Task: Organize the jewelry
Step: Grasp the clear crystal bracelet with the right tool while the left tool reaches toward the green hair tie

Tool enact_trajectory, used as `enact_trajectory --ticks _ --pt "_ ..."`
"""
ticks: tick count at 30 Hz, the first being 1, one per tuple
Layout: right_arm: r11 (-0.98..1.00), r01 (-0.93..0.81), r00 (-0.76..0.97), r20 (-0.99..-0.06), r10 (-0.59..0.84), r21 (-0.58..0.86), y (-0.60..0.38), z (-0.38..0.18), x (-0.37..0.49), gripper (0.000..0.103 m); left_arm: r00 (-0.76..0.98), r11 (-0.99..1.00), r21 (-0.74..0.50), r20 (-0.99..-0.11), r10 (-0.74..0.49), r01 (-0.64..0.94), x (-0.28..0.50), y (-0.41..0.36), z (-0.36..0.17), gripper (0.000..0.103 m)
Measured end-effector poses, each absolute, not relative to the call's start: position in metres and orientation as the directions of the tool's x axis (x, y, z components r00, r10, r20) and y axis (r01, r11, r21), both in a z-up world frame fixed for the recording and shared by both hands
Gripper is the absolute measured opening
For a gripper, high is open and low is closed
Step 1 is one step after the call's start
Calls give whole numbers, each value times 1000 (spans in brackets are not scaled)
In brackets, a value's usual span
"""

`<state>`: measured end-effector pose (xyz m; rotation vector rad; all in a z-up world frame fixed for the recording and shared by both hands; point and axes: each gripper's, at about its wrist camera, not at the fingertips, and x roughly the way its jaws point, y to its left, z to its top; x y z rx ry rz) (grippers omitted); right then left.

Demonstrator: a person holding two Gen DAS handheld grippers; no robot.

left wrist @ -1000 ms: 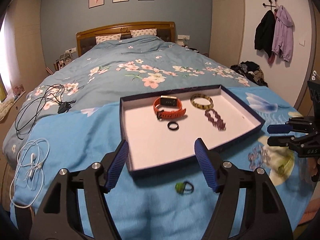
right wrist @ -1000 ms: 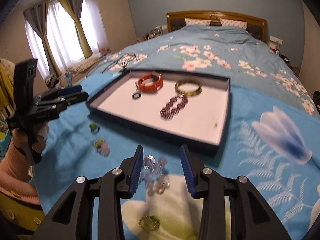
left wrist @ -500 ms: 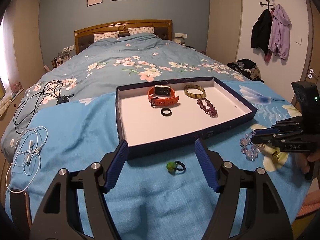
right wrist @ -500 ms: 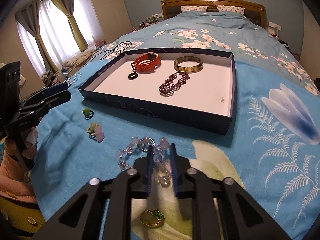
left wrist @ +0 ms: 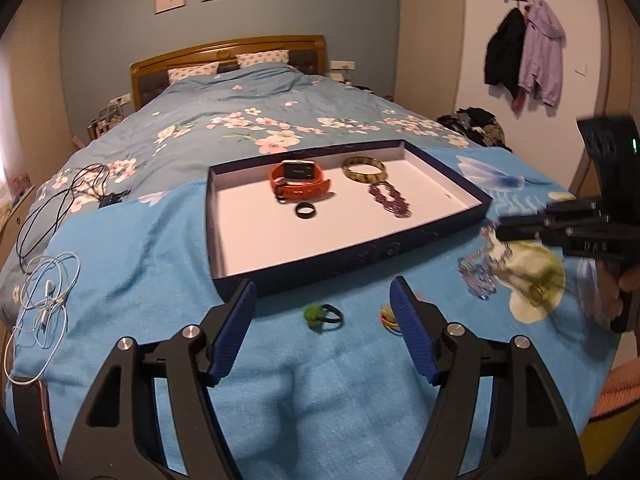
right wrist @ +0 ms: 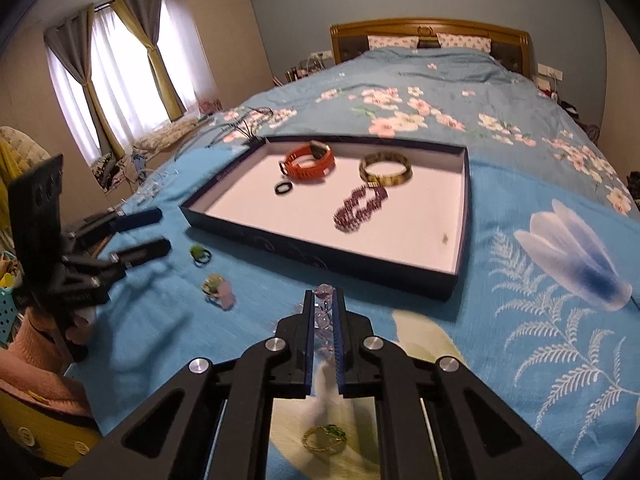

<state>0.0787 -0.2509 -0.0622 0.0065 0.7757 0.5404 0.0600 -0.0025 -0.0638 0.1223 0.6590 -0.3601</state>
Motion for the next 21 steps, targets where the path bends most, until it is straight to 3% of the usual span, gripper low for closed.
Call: enact_trajectory --ticks 17,21 --pt "859 -473 616 -623 482 197 -251 -44 72 7 623 855 -10 -680 -386 519 58 -40 -79 64" --pt "858 -471 616 -620 486 204 -250 -45 72 7 566 848 -20 -736 -371 529 72 -50 -91 56"
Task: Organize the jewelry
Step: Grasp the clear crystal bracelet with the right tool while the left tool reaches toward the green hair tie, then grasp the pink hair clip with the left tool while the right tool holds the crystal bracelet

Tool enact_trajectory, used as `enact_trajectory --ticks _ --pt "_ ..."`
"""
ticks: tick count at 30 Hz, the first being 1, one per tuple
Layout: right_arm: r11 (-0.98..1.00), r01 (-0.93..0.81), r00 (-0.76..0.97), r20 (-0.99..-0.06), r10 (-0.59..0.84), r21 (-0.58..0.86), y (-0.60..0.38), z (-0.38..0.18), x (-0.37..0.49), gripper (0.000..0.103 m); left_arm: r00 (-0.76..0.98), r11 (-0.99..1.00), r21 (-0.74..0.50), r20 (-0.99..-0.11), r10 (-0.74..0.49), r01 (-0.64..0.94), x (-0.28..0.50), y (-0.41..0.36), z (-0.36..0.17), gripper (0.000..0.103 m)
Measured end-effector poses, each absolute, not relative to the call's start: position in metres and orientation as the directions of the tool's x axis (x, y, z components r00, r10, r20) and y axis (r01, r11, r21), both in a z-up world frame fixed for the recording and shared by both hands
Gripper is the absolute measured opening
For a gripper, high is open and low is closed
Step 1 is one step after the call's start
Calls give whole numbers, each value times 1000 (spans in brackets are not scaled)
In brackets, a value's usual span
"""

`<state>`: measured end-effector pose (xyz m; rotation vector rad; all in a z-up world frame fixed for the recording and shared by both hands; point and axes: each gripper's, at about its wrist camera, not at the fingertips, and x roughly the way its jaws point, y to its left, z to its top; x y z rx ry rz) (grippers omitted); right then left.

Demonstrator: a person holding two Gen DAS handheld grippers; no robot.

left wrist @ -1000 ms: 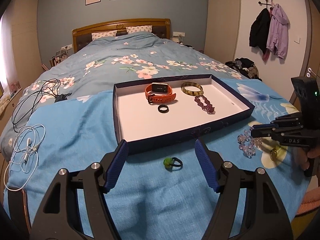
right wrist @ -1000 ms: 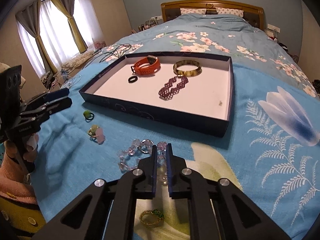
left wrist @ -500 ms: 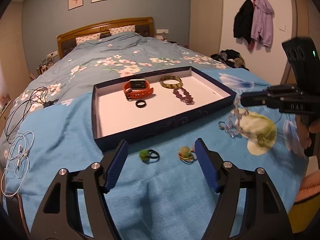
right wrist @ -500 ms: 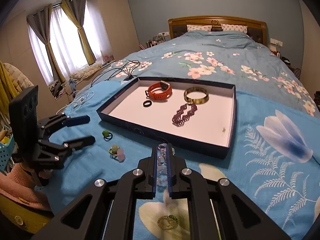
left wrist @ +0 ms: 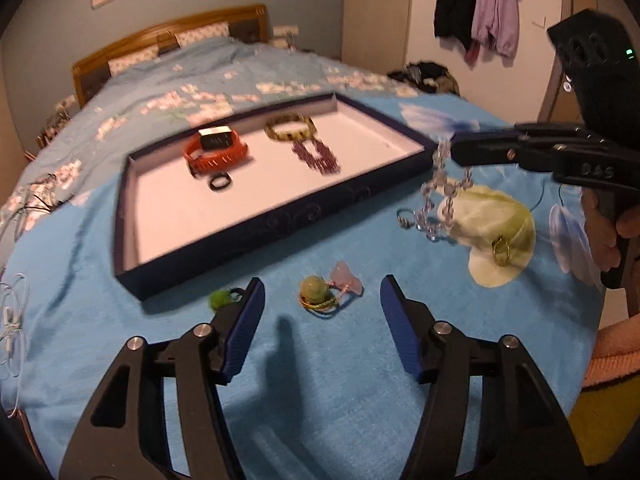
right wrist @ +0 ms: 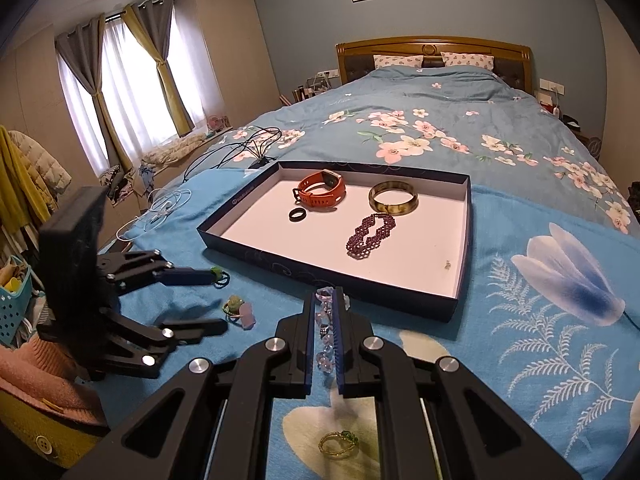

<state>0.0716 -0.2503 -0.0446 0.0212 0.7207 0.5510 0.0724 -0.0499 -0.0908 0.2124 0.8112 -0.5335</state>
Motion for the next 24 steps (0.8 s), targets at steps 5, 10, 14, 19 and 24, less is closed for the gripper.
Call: enact_trajectory --ticks 5,10,14,19,24 --pt "857 -469 613 -619 491 215 -253 -48 72 7 515 853 -49 -778 -358 519 87 -53 -102 43" --pt "854 -468 606 -622 496 226 -254 -52 73 7 509 857 -79 -776 -373 509 94 -49 -103 32" --pt "851 -471 602 -621 502 232 -254 -54 74 7 516 862 -100 -765 -386 497 96 -48 -100 25" --pt "847 -476 601 -617 509 235 -253 -54 73 7 544 866 -105 -740 -396 489 95 -47 -94 21" --pt "847 -475 597 -619 510 240 -253 -55 75 7 555 865 -111 -725 -408 490 95 -45 -90 21"
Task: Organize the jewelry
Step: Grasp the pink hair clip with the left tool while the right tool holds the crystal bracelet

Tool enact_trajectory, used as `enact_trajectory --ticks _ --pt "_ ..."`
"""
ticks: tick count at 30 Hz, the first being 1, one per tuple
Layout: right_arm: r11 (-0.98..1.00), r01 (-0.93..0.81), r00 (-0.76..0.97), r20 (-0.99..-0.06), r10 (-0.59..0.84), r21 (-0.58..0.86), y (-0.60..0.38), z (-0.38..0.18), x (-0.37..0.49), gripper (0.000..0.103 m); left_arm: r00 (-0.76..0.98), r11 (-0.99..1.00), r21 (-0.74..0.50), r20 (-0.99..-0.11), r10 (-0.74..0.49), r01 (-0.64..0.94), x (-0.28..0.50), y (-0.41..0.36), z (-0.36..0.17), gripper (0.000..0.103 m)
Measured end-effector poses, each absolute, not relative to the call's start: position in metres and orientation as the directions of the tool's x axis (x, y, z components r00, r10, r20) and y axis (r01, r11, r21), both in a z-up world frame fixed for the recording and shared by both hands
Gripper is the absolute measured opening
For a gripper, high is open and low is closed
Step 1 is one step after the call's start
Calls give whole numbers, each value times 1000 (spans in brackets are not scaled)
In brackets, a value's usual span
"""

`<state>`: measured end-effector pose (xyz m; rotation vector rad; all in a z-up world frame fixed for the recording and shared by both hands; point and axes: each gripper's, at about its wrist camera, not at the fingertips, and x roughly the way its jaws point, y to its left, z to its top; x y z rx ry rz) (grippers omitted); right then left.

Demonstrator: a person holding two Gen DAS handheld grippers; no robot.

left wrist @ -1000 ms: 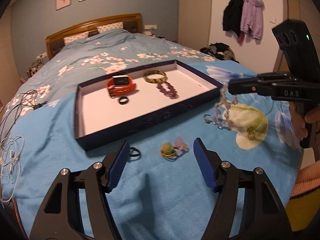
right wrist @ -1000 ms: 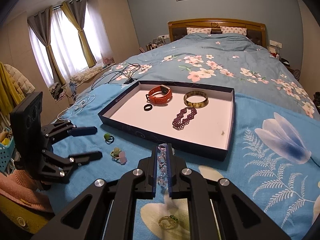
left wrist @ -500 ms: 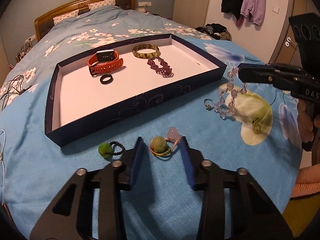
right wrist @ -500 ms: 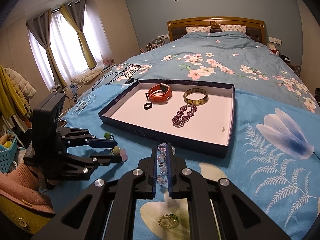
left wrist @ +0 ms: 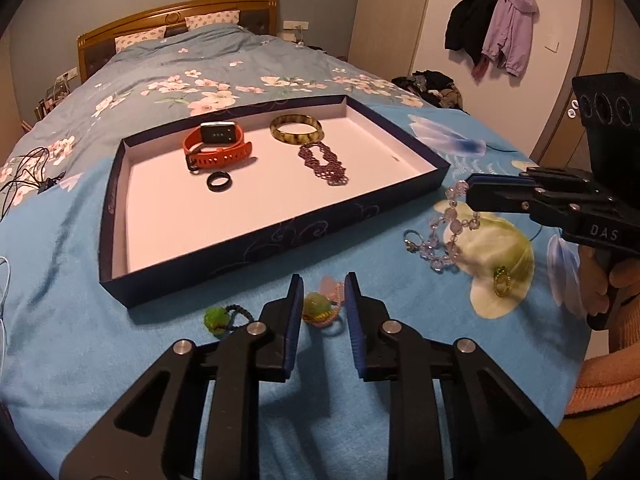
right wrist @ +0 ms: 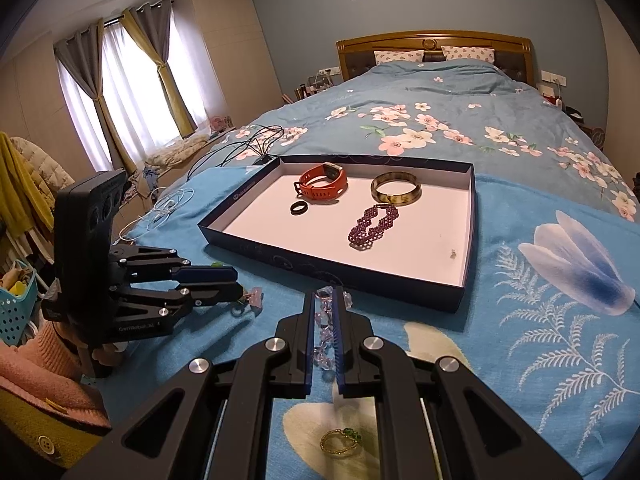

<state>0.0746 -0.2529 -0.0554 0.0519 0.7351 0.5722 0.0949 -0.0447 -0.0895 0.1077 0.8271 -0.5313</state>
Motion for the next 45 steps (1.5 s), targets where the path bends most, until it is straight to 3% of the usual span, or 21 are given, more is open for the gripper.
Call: enact_trajectory --ticks 4,6,14,21,23,28,37,41,45 --pt "846 -476 595 -620 512 242 -253 -57 75 7 547 875 -116 -740 -391 469 100 -42 -95 21" --pt "845 -477 594 -619 514 244 -254 -57 76 7 552 868 -119 -728 -406 482 96 -40 -92 28" --pt "846 -472 592 -621 513 249 -253 -60 77 7 537 851 -104 -735 -415 515 86 -39 -94 35" --pt "844 -473 587 -624 517 254 -255 -61 79 7 532 832 -51 -747 -399 552 97 -58 -95 36" --pt "843 -474 586 -624 517 254 -254 -61 78 7 524 824 -26 -760 -384 566 101 -65 -97 35" --pt "844 -472 586 -624 517 256 -255 -61 79 7 514 827 -19 -776 -367 562 105 -70 -101 21" --pt "838 -478 583 -619 527 263 -255 -62 79 7 532 855 -162 -721 -443 492 107 -39 -88 21" --pt "839 -474 591 -610 528 266 -257 -60 77 7 548 858 -234 -686 -478 456 105 -19 -80 14" --pt "838 -476 596 -602 531 268 -258 -58 76 7 571 866 -257 -666 -480 430 101 -4 -74 14"
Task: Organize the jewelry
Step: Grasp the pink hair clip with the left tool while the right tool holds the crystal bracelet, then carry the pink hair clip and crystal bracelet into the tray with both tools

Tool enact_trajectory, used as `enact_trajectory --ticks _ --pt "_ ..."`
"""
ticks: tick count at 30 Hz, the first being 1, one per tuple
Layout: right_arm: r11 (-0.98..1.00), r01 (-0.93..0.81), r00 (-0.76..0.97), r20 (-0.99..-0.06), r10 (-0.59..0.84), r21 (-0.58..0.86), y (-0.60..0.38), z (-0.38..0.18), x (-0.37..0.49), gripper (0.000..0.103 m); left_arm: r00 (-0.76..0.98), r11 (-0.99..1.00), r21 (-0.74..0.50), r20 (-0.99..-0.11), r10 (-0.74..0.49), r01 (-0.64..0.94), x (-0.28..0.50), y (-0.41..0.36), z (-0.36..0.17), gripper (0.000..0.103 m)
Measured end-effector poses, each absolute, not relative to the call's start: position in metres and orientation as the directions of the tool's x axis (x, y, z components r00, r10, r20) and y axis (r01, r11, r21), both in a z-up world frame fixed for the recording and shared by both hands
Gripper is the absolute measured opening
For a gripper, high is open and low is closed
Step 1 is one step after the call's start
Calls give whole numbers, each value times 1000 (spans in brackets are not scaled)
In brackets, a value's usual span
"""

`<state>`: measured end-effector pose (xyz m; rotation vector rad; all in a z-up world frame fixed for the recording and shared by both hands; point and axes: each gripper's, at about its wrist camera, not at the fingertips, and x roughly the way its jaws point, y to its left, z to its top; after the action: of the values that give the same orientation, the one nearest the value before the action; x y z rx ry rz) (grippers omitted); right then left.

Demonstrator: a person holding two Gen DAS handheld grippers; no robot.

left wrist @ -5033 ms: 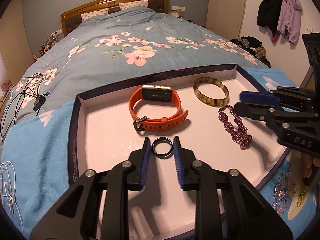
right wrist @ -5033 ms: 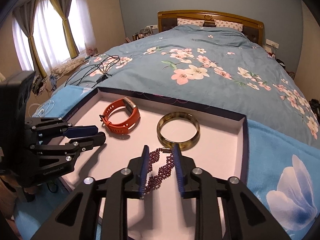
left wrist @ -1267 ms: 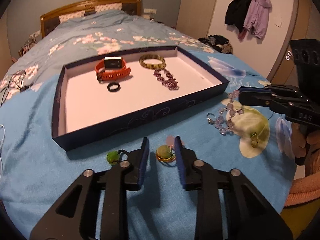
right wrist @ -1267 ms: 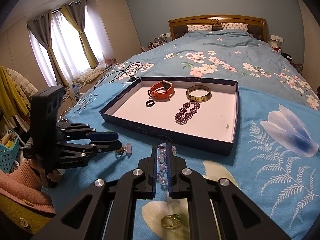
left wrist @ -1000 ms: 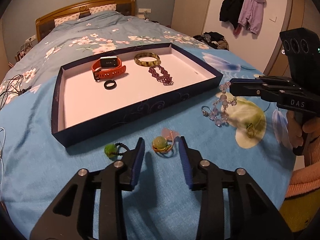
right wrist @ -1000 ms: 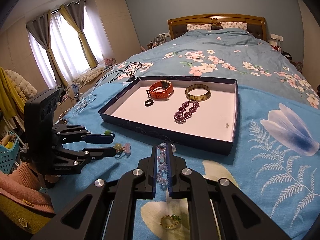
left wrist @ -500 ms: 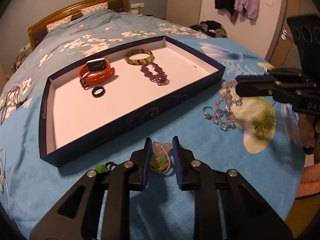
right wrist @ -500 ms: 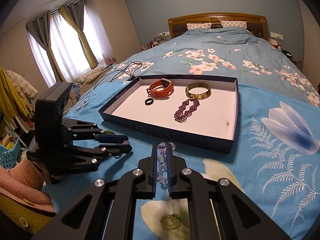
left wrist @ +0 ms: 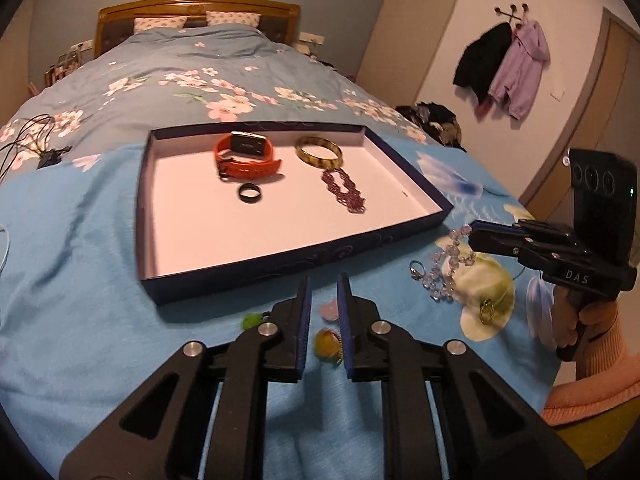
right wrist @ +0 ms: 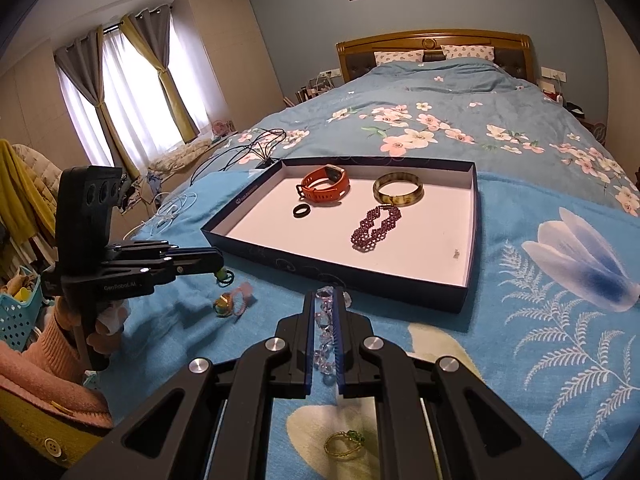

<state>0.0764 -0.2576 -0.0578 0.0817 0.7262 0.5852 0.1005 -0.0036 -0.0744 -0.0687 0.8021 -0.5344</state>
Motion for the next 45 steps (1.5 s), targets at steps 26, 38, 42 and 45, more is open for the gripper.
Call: enact_trajectory --ticks 26,38,42,45 --pt "835 -484 611 -582 537 263 -254 -47 75 7 509 876 -128 -770 -384 466 108 -49 -106 22" --pt "833 -489 623 -565 541 259 -253 -39 74 7 540 879 -124 -747 -389 461 105 -48 -98 3" --pt "833 -491 632 -554 542 255 -254 -34 74 7 551 874 -142 -727 -410 464 102 -45 -91 3" --pt "833 -494 638 -547 542 249 -254 -30 75 7 562 874 -155 -711 -423 461 99 -42 -84 3"
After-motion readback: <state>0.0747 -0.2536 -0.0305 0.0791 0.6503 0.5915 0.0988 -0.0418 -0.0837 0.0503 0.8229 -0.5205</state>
